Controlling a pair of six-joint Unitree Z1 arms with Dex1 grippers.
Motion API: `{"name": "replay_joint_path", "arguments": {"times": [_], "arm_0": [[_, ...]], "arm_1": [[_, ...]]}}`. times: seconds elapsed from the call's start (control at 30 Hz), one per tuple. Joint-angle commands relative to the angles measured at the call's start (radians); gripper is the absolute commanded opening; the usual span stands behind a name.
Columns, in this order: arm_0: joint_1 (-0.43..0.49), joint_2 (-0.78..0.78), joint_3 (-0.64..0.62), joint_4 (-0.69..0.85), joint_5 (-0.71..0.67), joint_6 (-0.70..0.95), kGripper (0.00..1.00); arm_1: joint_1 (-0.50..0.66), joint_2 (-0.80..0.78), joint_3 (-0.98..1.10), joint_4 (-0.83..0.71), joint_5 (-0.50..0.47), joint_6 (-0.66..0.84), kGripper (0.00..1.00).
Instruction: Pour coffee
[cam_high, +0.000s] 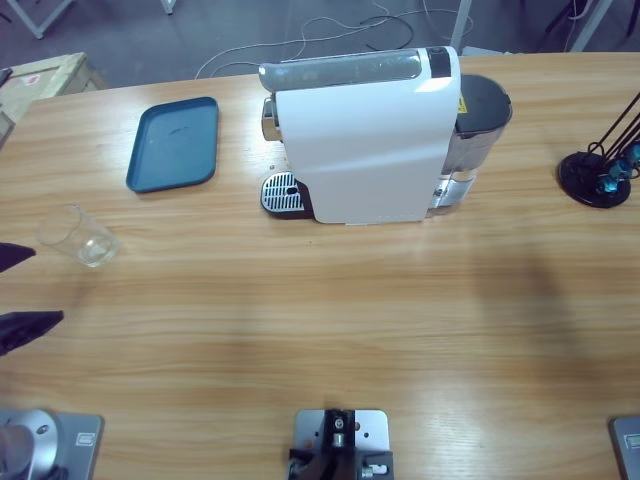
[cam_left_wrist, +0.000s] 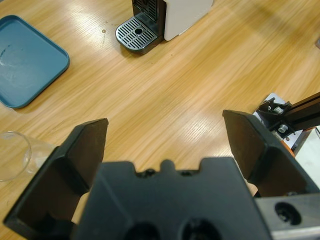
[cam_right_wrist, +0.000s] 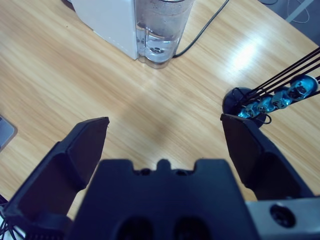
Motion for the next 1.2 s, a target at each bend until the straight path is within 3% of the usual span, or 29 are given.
{"name": "replay_joint_path", "arguments": {"times": [0.03, 0.4, 0.53, 0.63, 0.73, 0.93, 1.03, 1.2], "arm_0": [[-0.009, -0.013, 0.022, -0.01, 0.001, 0.004, 1.0], [-0.009, -0.031, 0.027, -0.013, 0.003, 0.001, 1.0], [-0.009, 0.012, 0.052, -0.116, 0.028, 0.0, 1.0], [-0.009, 0.122, 0.018, -0.229, 0.018, -0.036, 1.0], [-0.001, 0.33, -0.107, -0.317, -0.005, -0.26, 1.0], [0.064, 0.695, -0.329, -0.406, -0.228, -0.605, 1.0], [0.087, 0.808, -0.374, -0.516, -0.241, -0.743, 0.975], [0.124, 0.925, -0.421, -0.531, -0.279, -0.836, 0.954]], "arm_1": [[0.001, -0.004, 0.022, -0.011, -0.009, 0.01, 1.0], [0.001, -0.013, 0.023, -0.009, -0.009, 0.009, 1.0], [0.001, -0.016, 0.023, -0.008, -0.009, 0.008, 1.0], [0.001, -0.019, 0.023, -0.008, -0.009, 0.008, 1.0], [0.001, -0.012, 0.021, -0.008, -0.008, 0.008, 1.0], [0.001, -0.012, 0.021, -0.008, -0.008, 0.009, 1.0], [0.001, -0.014, 0.022, -0.008, -0.008, 0.008, 1.0], [0.001, -0.021, 0.023, -0.008, -0.008, 0.008, 1.0]]}}
